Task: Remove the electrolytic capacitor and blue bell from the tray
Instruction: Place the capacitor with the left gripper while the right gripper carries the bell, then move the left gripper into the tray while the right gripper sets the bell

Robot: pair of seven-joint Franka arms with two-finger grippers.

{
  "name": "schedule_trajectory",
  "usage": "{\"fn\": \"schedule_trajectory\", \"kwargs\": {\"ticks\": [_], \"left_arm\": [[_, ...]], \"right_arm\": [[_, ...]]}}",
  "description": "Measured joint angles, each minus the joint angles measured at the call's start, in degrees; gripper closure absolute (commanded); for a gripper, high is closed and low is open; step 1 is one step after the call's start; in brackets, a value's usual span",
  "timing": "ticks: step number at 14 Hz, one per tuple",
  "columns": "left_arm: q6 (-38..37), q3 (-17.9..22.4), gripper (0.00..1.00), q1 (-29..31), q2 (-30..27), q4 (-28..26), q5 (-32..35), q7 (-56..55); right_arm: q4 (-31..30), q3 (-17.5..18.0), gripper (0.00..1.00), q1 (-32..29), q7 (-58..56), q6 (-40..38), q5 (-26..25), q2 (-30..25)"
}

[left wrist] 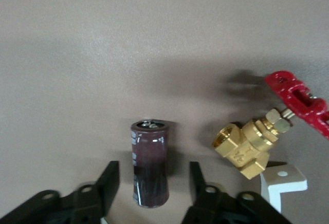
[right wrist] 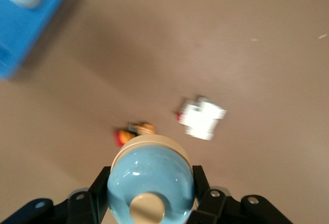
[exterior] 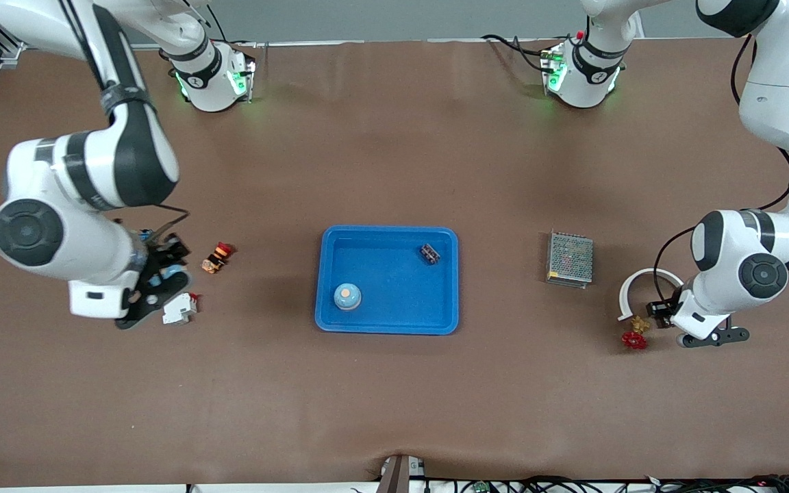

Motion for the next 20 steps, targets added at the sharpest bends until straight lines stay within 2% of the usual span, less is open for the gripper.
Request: {"fn": "schedule_trajectory", "kwargs": {"ticks": [4,8,12,15,18,20], "left_arm": [[-1.9,-1.1,0.00,0.0,-2.3,0.7,0.0,-0.1],[-5.4,-5.1,0.00,0.0,-6.3,1.0,-1.5,-1.5],[-10.1,-12.3,0.00,-0.2,-9.6,1.1,-2.2,-6.5],[-14.2,-20.0,0.00,-0.5,-11.6,1.1,-2.3,-14.0],[-17.5,-27.2,0.00,-1.2,-11.9,0.9,-2.3,-22.0],[-17.9,-30.0,0.00,-2.6,-11.9,0.5,-2.3,-27.7]], "right_arm": [[-2.4,0.0,0.60,-5.4,-15.7,8.3,-1.8,0.9],[-6.0,0.0,0.60,-11.2,-28.7,18.8,-1.9,4.1],[-7.1,0.1,0.60,-13.5,-30.9,22.7,-1.9,9.2],[-8.0,0.2,0.60,-14.4,-33.0,27.8,-1.5,12.6],[-11.9,0.2,0.60,-14.9,-33.5,33.5,-1.3,13.6],[-14.7,0.3,0.60,-15.0,-33.5,36.6,-0.8,13.7]]}}
